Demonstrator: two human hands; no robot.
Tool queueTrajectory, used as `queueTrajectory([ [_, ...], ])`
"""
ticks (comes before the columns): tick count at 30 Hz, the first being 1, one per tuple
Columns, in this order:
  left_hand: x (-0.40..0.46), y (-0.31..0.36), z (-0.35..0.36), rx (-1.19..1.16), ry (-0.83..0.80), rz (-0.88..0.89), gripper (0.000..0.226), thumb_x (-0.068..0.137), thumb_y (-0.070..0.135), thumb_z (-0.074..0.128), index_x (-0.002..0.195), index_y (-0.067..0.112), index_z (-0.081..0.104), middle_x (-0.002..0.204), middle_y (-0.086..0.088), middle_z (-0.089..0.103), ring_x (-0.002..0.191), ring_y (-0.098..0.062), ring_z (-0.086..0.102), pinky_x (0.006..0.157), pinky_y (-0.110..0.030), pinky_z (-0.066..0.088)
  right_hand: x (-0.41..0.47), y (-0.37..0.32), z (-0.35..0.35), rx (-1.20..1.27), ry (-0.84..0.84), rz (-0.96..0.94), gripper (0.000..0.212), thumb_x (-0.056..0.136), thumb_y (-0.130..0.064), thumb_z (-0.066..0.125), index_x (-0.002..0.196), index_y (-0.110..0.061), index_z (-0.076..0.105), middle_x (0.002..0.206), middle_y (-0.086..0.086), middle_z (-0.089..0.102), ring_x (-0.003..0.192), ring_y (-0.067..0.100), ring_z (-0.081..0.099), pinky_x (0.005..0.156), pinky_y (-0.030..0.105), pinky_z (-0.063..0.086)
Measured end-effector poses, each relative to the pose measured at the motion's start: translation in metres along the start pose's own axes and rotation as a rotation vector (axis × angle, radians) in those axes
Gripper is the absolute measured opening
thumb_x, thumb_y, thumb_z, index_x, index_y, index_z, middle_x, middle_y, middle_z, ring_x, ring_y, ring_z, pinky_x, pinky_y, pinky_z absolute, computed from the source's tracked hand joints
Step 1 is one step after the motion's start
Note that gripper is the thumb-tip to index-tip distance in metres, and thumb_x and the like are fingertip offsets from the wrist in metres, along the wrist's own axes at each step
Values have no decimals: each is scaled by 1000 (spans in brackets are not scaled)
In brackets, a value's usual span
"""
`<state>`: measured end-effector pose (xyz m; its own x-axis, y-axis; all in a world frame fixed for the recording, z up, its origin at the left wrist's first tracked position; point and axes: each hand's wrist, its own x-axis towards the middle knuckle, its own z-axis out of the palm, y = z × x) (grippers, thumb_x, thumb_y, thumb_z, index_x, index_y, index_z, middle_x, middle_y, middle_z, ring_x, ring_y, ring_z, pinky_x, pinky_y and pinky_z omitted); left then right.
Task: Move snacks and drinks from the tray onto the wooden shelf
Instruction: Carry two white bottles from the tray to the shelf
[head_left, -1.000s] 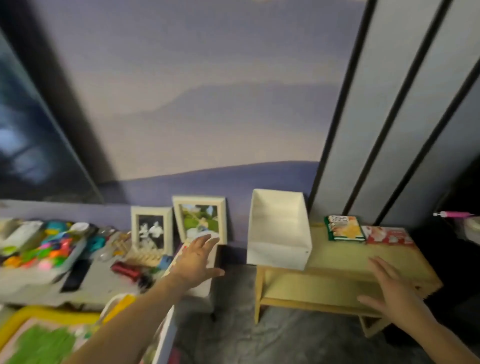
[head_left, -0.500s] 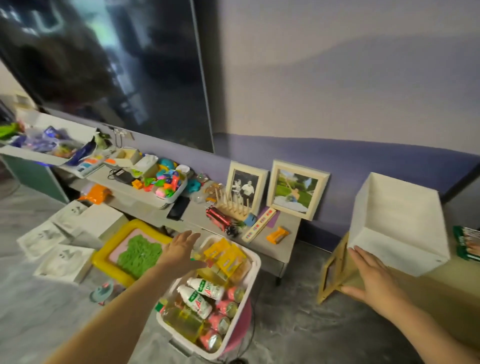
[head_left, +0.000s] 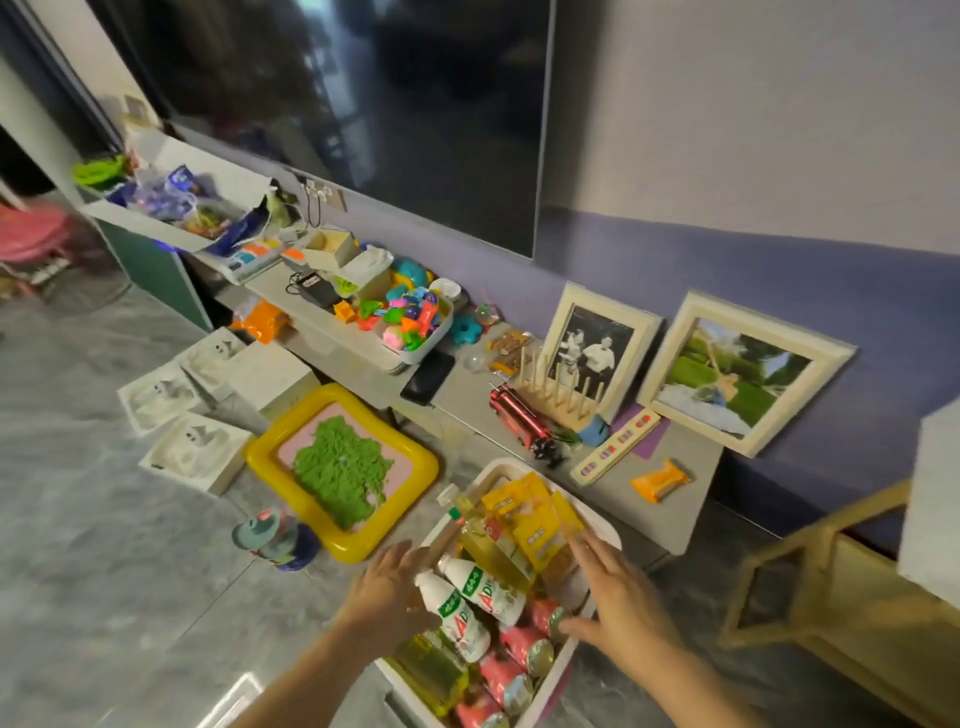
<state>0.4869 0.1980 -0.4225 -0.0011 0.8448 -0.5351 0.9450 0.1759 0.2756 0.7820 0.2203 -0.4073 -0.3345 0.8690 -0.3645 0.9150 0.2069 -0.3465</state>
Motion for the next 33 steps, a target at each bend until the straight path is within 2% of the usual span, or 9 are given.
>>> queueTrajectory([
  [5,9,-15,52,-66,63,-86,90,75,52,67,149,31,20,155,2,22,142,-20,19,117,-38,21,36,-21,59,49,-65,-74,101,79,-56,65,153,-26,3,161,-6,2,147,17,8,120,37,17],
  [11,29,-7,96,-101,243,-161,85,80,57,60,148,27,20,153,7,26,143,-18,17,118,-37,19,67,-28,110,58,-70,-144,98,81,-51,65,152,-23,4,161,-5,2,147,17,5,120,35,13],
  [17,56,-5,119,-106,376,-255,83,77,65,55,144,25,24,144,6,40,135,-18,33,116,-37,20,89,-33,147,25,-2,-164,91,85,-45,63,152,-27,4,160,-11,2,147,18,3,120,36,12],
  [20,62,-6,130,-95,387,-252,91,76,65,57,146,23,18,143,4,43,133,-19,37,117,-39,18,91,-37,162,-37,55,-152,91,76,-46,72,149,-30,20,155,-12,23,142,19,25,113,39,31],
  [22,63,-6,136,-96,367,-242,99,75,63,58,149,21,8,137,3,50,133,-19,41,119,-39,11,93,-39,169,-77,58,-151,97,57,-48,84,141,-30,39,139,-12,48,123,18,50,94,35,49],
  [24,63,-6,139,-95,366,-234,104,74,62,58,150,18,1,132,3,56,130,-19,44,119,-38,8,97,-40,175,-90,109,-148,101,39,-42,92,131,-28,53,119,-11,61,97,17,62,76,30,56],
  [28,61,-2,138,-73,397,-224,107,74,60,60,150,17,-2,129,6,57,129,-18,46,119,-37,10,104,-45,180,-157,199,-144,93,38,-7,90,125,-23,60,107,-1,66,77,22,62,65,34,59],
  [31,60,4,140,-123,406,-241,108,72,57,63,150,22,-3,125,9,55,127,-15,46,118,-38,6,106,-44,184,-181,203,-106,97,36,-2,89,127,-19,58,105,5,66,76,24,62,63,36,59],
  [33,61,8,145,-177,407,-239,107,73,53,64,147,28,-9,125,8,50,127,-17,45,118,-38,9,105,-48,179,-117,153,-96,102,48,-5,87,139,-22,43,113,6,60,89,27,61,72,39,58],
])
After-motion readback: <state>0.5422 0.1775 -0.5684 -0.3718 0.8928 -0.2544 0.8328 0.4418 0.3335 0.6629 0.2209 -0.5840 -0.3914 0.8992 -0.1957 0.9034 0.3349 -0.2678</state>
